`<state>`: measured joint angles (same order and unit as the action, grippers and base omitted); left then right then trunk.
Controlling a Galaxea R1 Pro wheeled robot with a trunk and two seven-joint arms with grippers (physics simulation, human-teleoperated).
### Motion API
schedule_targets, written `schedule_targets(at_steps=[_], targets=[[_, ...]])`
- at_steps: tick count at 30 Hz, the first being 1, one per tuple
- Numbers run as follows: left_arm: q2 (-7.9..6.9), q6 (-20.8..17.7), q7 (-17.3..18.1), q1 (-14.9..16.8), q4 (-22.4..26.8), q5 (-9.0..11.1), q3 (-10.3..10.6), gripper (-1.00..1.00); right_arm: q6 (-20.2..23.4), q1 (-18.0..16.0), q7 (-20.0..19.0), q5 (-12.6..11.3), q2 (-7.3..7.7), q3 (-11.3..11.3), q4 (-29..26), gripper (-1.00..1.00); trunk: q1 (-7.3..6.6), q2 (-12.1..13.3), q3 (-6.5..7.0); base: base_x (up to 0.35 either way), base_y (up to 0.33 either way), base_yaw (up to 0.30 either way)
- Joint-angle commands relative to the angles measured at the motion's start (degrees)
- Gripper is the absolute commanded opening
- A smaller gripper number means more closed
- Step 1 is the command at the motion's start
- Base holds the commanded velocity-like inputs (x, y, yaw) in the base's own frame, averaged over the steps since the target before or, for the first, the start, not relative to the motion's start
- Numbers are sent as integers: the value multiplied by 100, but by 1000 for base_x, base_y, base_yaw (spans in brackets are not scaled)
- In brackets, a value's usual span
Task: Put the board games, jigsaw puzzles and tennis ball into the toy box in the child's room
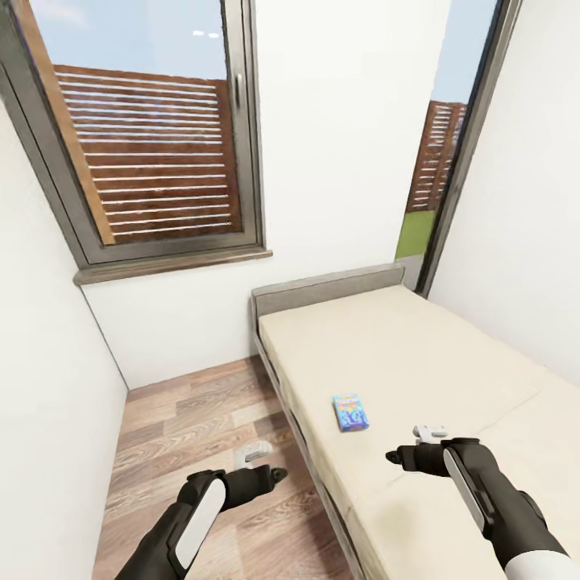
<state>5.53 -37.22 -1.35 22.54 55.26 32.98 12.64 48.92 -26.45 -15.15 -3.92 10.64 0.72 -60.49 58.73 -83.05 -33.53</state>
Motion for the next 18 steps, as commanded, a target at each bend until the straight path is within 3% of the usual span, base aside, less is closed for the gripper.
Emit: schedule_targets(at_steps=[1, 18], targets=[[1, -22, -14, 4, 3, 24, 2, 100, 31, -3, 4, -39, 1, 7, -7, 100, 0, -3, -6, 0, 0, 297], [1, -22, -14, 5, 3, 20, 2, 100, 30, -2, 4, -38, 3, 7, -7, 100, 0, -3, -6, 0, 0, 297]])
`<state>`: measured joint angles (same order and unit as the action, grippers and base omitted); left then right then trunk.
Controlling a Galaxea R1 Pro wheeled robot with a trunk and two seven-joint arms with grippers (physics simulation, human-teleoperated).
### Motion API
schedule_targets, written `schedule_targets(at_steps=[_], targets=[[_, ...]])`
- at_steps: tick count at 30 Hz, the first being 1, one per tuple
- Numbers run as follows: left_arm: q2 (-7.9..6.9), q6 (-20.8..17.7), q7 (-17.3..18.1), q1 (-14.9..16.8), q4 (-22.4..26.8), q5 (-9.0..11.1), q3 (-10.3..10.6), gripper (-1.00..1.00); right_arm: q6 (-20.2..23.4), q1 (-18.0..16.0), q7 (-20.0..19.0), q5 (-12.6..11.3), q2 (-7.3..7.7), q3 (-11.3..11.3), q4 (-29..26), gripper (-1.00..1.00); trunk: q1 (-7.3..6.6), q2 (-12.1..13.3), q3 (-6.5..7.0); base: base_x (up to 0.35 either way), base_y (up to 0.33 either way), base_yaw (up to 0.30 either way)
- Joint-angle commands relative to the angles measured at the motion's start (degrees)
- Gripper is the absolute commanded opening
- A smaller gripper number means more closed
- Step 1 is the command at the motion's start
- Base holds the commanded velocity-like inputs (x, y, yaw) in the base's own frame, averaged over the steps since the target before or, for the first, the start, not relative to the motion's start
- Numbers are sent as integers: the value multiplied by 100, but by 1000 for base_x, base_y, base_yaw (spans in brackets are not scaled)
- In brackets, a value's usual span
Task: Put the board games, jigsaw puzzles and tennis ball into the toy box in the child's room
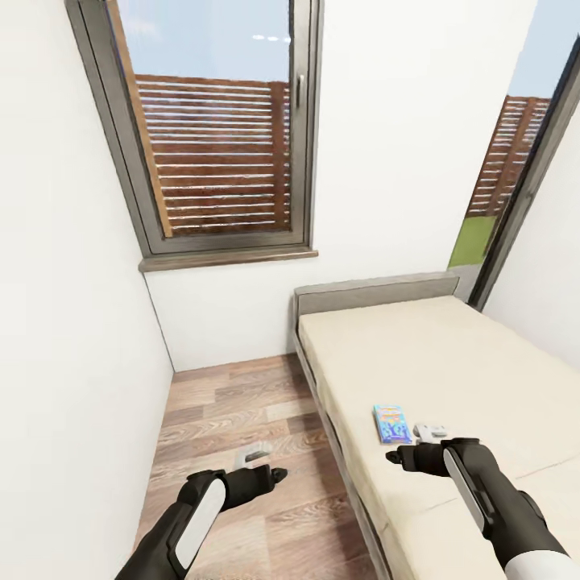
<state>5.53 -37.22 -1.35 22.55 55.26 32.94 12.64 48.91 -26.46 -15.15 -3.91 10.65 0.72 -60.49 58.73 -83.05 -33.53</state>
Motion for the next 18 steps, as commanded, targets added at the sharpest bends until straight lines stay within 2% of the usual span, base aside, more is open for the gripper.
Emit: schedule_targets(at_steps=[1, 9, 18], targets=[[1, -22, -16, 4, 3, 23, 2, 100, 31, -1, 4, -39, 1, 7, -7, 100, 0, -3, -6, 0, 0, 297], [1, -22, -15, 4, 3, 27, 2, 100, 31, 0, 4, -39, 3, 7, -7, 100, 0, -3, -6, 0, 0, 285], [3, -20, -18, 4, 14, 28, 7, 100, 18, 49, 4, -33, 6, 9, -7, 100, 0, -3, -6, 2, 0, 130]])
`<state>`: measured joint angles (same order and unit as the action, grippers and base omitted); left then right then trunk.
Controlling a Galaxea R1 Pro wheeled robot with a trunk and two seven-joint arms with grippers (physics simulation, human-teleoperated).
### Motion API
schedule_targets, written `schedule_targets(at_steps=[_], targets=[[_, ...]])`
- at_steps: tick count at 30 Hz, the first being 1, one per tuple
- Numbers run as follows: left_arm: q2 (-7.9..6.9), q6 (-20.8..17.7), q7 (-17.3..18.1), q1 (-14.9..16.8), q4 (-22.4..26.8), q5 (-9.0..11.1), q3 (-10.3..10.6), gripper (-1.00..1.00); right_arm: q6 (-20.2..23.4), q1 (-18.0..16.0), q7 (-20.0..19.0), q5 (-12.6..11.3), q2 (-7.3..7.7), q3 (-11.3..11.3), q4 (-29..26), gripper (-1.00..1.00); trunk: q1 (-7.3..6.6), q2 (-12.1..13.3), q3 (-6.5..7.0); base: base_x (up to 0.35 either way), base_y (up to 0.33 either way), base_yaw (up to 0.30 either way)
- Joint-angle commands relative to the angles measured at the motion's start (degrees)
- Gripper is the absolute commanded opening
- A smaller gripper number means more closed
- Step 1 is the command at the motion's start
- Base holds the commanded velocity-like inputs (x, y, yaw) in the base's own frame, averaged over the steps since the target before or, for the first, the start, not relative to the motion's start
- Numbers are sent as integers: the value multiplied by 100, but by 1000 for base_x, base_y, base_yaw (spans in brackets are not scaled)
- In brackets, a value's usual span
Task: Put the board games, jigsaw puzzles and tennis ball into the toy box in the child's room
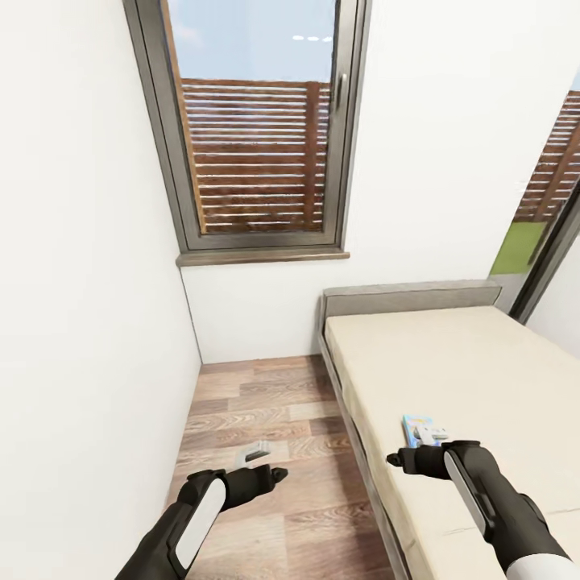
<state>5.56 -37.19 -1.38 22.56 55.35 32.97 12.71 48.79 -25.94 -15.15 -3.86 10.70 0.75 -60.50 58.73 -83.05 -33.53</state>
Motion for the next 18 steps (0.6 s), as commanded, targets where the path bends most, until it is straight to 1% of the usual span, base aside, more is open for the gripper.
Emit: schedule_targets(at_steps=[1, 8, 18], targets=[[0, -22, -16, 3, 8, 25, 1, 100, 22, 24, 3, -38, 1, 8, -5, 100, 0, -3, -6, 35, 12, 63], [-2, -14, -18, 3, 15, 25, 2, 100, -1, 89, 3, -37, 2, 9, -5, 100, 0, -3, -6, 127, 73, 37], [-2, -11, -21, 3, 19, 25, 3, 100, -15, 128, -1, -36, 2, 12, -5, 100, 0, -3, -6, 238, 130, 12]])
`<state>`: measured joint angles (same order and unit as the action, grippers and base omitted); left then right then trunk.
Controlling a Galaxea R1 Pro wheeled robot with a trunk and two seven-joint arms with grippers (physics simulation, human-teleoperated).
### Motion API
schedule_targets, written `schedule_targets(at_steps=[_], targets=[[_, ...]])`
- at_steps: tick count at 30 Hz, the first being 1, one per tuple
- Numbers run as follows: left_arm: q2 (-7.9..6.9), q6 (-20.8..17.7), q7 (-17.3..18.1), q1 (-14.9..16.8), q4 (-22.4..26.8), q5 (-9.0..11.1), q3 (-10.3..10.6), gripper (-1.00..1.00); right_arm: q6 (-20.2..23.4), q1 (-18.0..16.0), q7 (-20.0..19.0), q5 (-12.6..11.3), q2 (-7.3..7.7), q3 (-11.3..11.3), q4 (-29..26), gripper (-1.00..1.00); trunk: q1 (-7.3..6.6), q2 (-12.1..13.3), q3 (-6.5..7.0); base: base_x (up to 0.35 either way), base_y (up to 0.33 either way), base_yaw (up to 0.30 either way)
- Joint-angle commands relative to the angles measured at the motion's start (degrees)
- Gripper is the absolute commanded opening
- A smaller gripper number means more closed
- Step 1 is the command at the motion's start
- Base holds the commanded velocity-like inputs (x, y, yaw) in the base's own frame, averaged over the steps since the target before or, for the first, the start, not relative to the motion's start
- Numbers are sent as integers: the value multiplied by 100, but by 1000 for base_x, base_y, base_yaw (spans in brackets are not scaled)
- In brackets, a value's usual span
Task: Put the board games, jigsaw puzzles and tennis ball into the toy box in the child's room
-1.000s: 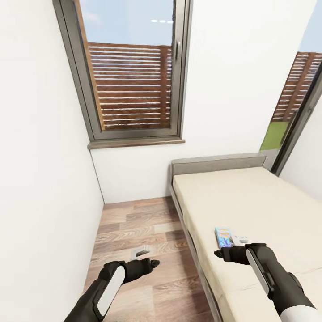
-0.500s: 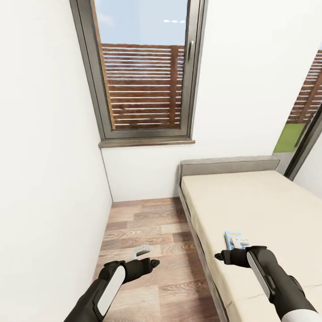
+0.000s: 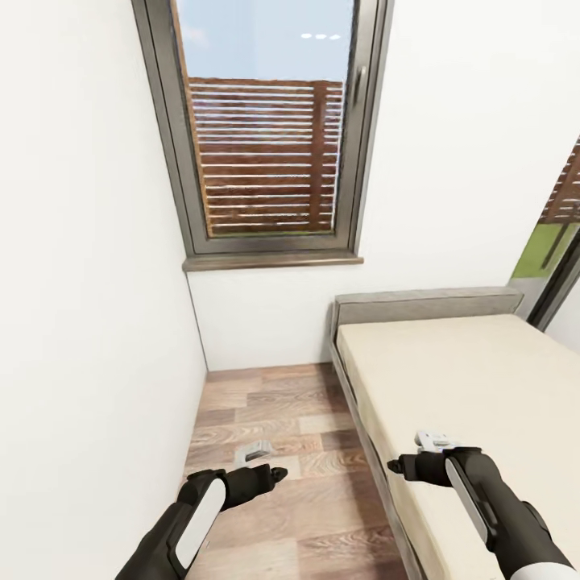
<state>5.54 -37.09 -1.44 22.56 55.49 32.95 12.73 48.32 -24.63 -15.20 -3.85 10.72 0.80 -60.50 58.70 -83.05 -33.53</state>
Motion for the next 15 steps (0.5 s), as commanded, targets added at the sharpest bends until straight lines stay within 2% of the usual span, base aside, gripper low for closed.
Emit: schedule_targets(at_steps=[1, 15], targets=[[0, -21, -17, 3, 5, 27, 1, 100, 31, -2, 5, -37, 0, 7, -6, 100, 3, -3, -6, 281, 116, 4], [1, -20, -22, 3, 6, 22, 1, 100, 33, 7, 3, -38, 0, 8, -6, 100, 3, -3, -6, 312, 49, 2]])
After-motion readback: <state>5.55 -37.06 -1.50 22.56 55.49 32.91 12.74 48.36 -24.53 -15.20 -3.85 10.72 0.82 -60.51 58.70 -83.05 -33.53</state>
